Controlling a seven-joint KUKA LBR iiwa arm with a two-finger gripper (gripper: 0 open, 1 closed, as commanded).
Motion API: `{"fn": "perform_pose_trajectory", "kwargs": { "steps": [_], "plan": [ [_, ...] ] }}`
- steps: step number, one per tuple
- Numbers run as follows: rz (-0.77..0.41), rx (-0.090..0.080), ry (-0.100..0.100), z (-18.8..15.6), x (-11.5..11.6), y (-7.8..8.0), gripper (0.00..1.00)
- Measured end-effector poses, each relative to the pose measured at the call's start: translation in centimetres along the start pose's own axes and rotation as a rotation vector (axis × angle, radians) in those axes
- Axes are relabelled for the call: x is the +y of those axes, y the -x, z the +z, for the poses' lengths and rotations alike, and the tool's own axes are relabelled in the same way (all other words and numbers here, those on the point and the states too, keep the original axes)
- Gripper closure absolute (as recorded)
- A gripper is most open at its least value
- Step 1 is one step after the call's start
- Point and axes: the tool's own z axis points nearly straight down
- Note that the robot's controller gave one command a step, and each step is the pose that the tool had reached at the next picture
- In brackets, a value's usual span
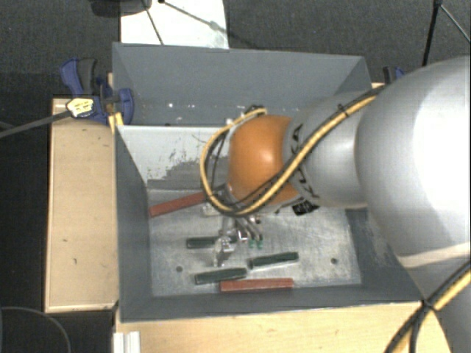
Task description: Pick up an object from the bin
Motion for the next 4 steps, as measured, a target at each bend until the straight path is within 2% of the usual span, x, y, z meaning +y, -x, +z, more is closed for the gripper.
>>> {"fn": "perform_pose_trajectory", "kwargs": {
  "steps": [1,2,3,4],
  "plan": [
    [0.094,-0.004,0.003,0.5,5.6,5.6,1.0],
    [0.095,-0.004,0.003,0.5,5.6,5.6,1.0],
    [0.095,0.011,-0.003,-2.5,5.4,5.2,1.0],
    [0.094,0.001,0.0,-4.7,5.5,5.5,1.0]
  ]
}}
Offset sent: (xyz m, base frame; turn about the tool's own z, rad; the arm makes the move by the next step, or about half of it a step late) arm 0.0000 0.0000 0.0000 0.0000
